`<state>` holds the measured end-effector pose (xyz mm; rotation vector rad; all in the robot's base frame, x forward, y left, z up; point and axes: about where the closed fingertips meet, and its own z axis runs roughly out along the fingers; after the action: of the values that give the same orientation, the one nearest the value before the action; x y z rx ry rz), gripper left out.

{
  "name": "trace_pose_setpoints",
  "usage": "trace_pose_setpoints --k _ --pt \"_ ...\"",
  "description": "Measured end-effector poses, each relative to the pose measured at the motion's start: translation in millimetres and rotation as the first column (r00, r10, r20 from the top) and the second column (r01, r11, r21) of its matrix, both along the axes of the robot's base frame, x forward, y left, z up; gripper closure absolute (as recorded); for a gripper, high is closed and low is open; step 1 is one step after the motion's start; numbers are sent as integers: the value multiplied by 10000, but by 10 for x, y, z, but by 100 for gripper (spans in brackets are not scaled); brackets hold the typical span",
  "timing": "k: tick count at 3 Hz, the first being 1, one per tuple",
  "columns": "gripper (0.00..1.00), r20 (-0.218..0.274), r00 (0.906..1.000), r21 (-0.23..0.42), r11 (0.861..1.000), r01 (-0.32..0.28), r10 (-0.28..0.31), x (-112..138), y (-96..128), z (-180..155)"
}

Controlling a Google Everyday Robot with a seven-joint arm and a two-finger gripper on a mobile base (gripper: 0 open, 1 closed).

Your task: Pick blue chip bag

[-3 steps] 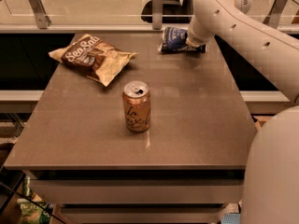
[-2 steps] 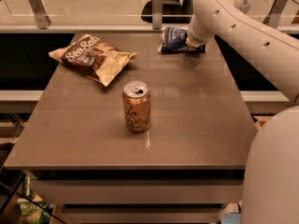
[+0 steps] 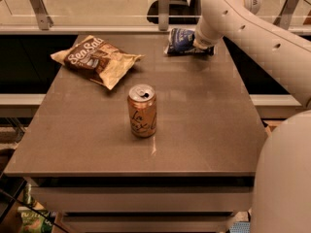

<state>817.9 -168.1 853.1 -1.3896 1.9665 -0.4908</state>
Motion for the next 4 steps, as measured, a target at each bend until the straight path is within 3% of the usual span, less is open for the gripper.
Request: trace_pose_setpoints --k 4 --pt "100 3 10000 -2 10000 -1 1 -1 1 1"
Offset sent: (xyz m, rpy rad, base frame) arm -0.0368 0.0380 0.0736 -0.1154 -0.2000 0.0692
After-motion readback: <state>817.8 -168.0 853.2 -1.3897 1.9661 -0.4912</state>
